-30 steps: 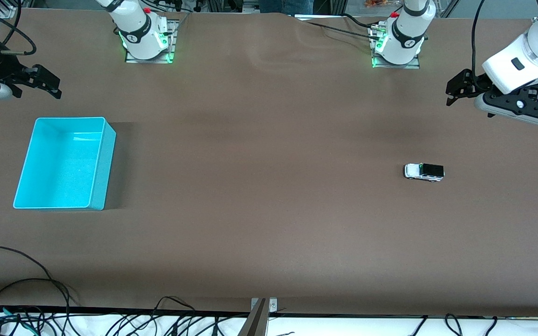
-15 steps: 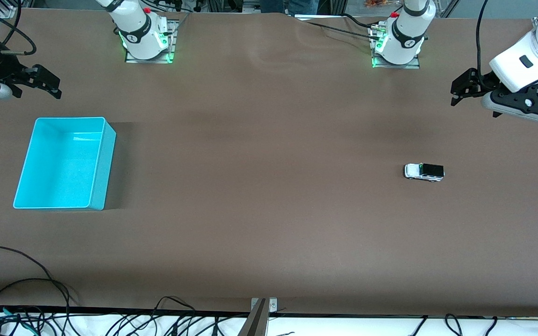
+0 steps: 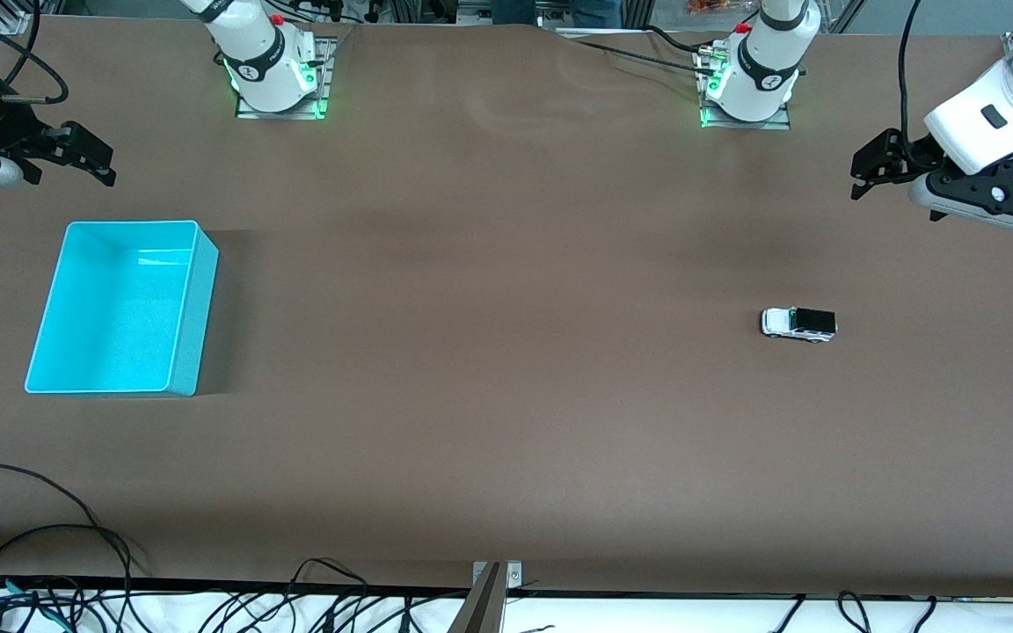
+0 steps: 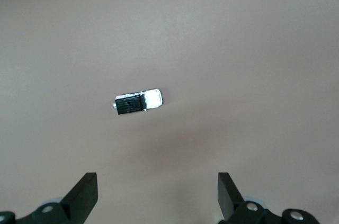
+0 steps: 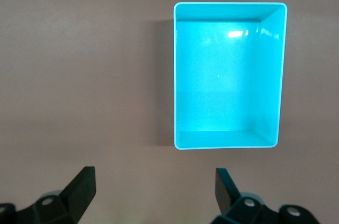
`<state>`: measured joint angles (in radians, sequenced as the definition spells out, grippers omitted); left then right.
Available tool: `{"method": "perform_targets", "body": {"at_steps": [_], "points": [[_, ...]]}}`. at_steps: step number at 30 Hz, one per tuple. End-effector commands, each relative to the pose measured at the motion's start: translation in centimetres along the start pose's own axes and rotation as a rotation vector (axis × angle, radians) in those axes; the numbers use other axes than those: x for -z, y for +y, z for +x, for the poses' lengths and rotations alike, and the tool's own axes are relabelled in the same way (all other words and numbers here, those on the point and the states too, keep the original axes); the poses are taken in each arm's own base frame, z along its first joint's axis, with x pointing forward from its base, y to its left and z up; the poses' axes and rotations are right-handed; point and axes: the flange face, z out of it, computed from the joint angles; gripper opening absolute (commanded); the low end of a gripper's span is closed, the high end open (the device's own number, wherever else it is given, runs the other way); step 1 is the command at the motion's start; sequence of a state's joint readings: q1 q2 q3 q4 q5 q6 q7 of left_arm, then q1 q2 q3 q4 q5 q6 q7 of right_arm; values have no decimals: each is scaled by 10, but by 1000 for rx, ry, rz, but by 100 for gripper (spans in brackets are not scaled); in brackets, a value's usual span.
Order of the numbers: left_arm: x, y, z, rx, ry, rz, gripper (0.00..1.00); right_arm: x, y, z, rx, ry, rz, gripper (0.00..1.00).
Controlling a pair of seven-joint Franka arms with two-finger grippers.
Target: Wind and store white jeep toy
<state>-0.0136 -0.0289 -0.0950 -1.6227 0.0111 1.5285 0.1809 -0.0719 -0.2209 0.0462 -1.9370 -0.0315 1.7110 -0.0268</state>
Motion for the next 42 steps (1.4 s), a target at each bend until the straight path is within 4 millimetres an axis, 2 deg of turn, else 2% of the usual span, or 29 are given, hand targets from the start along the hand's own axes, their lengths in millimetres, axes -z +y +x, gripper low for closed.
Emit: {"method": "perform_targets", "body": {"at_steps": [1, 3, 7, 17, 23, 26, 33, 42], "points": [[-1, -6, 5, -11, -12, -23, 100, 6, 1, 2, 10, -1, -14, 100], [-1, -8, 4, -12, -10, -23, 100, 6, 1, 2, 10, -1, -14, 100], [-18, -9, 13, -14, -49, -22, 100, 6, 1, 2, 10, -1, -14, 100], [-18, -12, 12, -25, -52, -24, 100, 6, 1, 2, 10, -3, -14, 100], [-26, -17, 16, -225, -66, -28, 100, 6, 1, 2, 9, -1, -12, 100], [-42, -39, 19, -319, -86, -49, 100, 6, 1, 2, 9, -3, -12, 100], [-84, -76, 30, -497, -127, -102, 100, 6, 1, 2, 9, -1, -12, 100], [-160, -98, 57, -707, -177, -129, 100, 6, 1, 2, 9, -3, -11, 100]]}}
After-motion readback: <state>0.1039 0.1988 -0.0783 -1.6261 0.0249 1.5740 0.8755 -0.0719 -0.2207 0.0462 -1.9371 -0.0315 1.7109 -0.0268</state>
